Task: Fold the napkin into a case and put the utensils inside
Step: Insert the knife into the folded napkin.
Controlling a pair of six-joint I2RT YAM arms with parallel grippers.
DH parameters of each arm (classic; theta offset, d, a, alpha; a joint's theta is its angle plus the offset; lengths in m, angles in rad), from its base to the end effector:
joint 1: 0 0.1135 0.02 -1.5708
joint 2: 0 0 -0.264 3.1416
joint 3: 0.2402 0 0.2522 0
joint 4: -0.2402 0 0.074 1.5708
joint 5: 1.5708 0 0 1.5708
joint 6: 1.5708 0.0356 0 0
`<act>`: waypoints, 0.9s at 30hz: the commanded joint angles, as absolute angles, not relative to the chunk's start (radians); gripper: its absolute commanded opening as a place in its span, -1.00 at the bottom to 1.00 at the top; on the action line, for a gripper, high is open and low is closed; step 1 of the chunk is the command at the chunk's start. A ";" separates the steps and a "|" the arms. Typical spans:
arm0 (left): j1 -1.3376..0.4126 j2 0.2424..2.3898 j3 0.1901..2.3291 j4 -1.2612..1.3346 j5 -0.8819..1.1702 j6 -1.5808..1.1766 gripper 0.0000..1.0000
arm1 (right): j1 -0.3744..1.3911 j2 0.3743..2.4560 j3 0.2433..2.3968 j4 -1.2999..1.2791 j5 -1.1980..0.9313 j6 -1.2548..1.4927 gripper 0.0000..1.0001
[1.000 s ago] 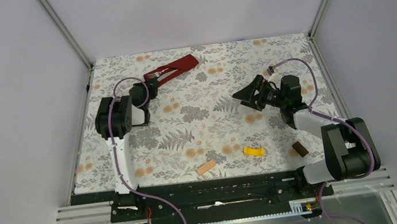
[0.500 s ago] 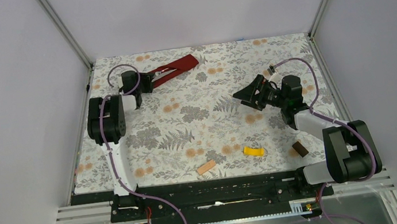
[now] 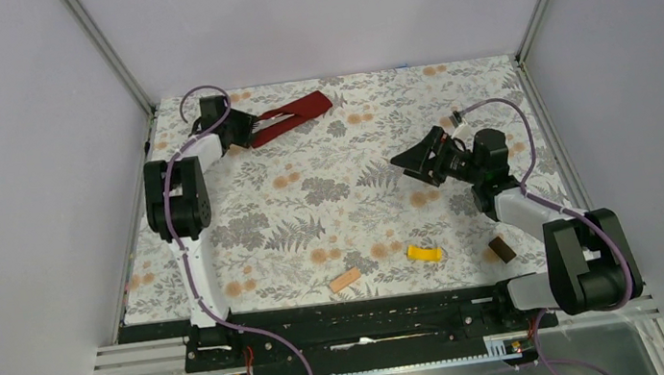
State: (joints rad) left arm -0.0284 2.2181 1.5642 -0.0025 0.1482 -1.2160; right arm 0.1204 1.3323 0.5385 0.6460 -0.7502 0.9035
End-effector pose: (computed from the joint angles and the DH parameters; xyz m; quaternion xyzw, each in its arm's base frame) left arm 0.4963 -0.0194 0.1561 -0.4736 0.7599 -0.3106 0.3190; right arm 0.2662 0.0567 0.2227 0.0478 0.7427 0.5395 0.3937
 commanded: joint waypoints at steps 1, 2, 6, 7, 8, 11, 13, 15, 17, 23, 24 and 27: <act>-0.049 2.225 1.674 -0.209 0.077 -1.093 0.05 | 0.114 1.304 0.523 0.710 -0.750 0.929 0.99; -0.049 2.225 1.688 -0.231 0.070 -1.083 0.06 | 0.113 1.298 0.523 0.710 -0.750 0.930 0.99; -0.046 2.214 1.705 -0.308 0.052 -1.054 0.08 | 0.113 1.271 0.525 0.697 -0.751 0.928 0.99; -0.041 2.203 1.697 -0.309 0.048 -1.046 0.09 | 0.113 1.264 0.526 0.691 -0.749 0.927 0.99; -0.038 2.191 1.694 -0.311 0.042 -1.034 0.09 | 0.114 1.257 0.527 0.686 -0.747 0.923 0.99; -0.034 2.171 1.735 -0.361 0.008 -0.975 0.11 | 0.113 1.246 0.529 0.670 -0.744 0.916 0.99; -0.032 2.143 1.748 -0.376 -0.041 -0.930 0.13 | 0.114 1.243 0.532 0.663 -0.746 0.911 0.99; -0.032 2.118 1.777 -0.405 -0.070 -0.874 0.14 | 0.114 1.238 0.543 0.627 -0.746 0.894 0.99; -0.035 2.067 1.793 -0.425 -0.082 -0.814 0.14 | 0.114 1.222 0.577 0.541 -0.734 0.850 0.99; -0.154 1.761 1.639 -0.352 0.078 -0.535 0.93 | 0.115 1.059 0.738 0.044 -0.559 0.592 0.99; -0.191 1.693 1.608 -0.330 0.106 -0.477 0.97 | 0.115 1.035 0.777 -0.075 -0.519 0.560 0.99; -0.290 1.504 1.516 -0.338 0.138 -0.374 0.97 | 0.115 0.976 0.900 -0.346 -0.413 0.420 1.00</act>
State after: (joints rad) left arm -0.1452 1.7760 1.5982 -0.3882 0.0410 -0.6109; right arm 0.1177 1.0698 0.7364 0.0563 -0.5781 0.6514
